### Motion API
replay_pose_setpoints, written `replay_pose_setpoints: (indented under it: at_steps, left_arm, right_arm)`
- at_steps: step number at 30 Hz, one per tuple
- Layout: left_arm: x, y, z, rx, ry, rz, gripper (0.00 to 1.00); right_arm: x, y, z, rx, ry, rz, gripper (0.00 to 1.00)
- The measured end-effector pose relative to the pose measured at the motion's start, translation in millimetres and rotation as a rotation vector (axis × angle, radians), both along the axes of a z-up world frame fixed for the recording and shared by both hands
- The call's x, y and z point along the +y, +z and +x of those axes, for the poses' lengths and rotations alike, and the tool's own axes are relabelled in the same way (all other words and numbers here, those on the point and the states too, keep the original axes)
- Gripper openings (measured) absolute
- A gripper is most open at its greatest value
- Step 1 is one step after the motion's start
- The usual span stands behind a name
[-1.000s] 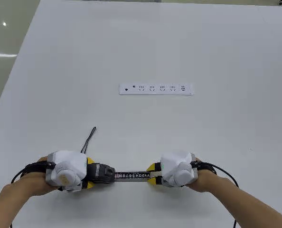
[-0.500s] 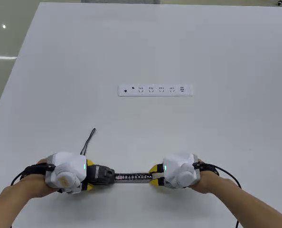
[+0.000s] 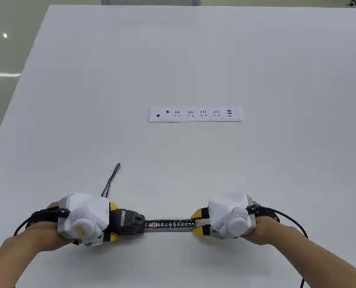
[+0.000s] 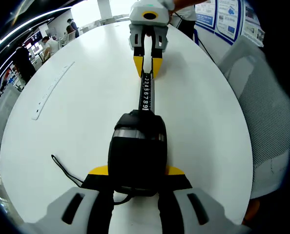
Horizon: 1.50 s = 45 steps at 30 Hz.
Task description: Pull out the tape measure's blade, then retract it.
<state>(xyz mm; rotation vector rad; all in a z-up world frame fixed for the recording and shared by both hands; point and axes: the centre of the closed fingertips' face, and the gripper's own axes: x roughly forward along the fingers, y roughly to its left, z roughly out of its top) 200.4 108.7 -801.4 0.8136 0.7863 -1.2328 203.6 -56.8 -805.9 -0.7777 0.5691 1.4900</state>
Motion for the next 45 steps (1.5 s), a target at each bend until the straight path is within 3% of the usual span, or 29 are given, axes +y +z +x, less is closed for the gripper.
replay_pose_setpoints:
  at_steps: [25,45]
  left_arm:
    - [-2.7,4.0,-0.8,0.001,-0.001,0.002,0.29]
    - [-0.8,0.9,-0.4,0.0,-0.004,0.004,0.29]
  right_arm:
    - [-10.1,-7.0,2.6,0.002,0.003,-0.01,0.11]
    - [-18.8,-0.6,1.7,-0.004,0.007,-0.021,0.11]
